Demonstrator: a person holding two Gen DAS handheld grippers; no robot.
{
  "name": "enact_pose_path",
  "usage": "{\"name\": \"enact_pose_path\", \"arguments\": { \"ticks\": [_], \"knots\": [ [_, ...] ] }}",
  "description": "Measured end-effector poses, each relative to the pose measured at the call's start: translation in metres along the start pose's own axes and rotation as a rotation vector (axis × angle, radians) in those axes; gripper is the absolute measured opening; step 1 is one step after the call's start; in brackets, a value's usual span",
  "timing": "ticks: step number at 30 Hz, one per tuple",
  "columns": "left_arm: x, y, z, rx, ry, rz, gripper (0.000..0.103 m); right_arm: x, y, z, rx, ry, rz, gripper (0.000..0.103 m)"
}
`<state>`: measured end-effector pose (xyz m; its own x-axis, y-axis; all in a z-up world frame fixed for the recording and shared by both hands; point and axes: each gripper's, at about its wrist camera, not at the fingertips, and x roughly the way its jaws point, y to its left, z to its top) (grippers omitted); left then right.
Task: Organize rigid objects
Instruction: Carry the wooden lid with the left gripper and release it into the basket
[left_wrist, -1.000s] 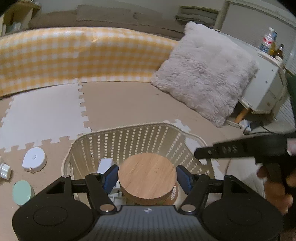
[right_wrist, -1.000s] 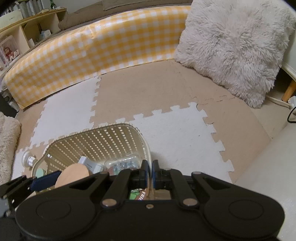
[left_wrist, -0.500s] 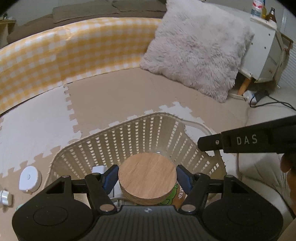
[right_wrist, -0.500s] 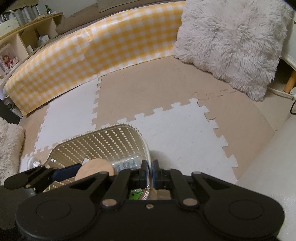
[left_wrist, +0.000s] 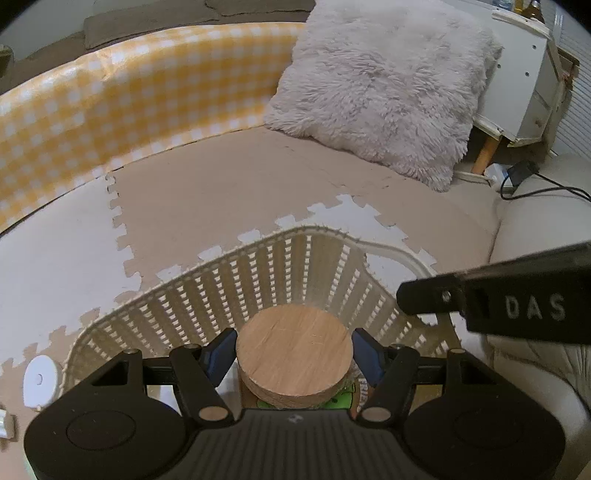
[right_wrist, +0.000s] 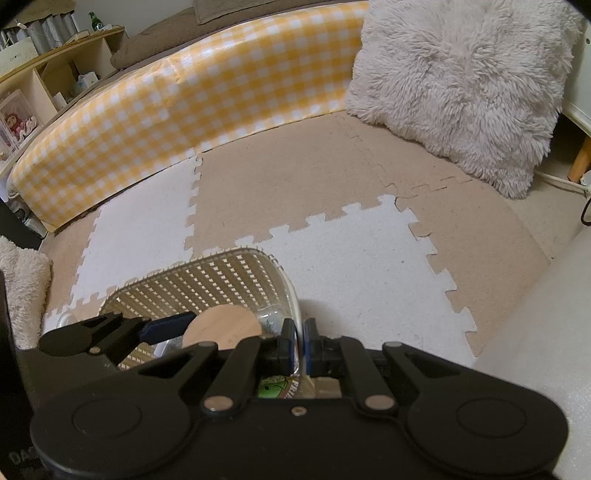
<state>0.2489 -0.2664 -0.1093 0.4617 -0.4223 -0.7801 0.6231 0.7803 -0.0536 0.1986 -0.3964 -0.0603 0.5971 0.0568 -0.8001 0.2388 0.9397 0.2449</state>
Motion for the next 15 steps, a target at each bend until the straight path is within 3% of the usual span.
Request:
{"name": "enact_pose_path", "arguments": {
  "ticks": [9,15],
  "knots": [
    [0.0097,-0.004,0.0055,-0.002,0.012,-0.005,0.069,0.0013,0.0007,0.0002,0.0,0.005,-0.001,0.006],
    [0.007,-0.0004,0.0079,-0.026,0.027,-0.024,0.085,0.0025,0.0008,0.0003,-0.001,0.007,-0.002,0.006]
  ]
}}
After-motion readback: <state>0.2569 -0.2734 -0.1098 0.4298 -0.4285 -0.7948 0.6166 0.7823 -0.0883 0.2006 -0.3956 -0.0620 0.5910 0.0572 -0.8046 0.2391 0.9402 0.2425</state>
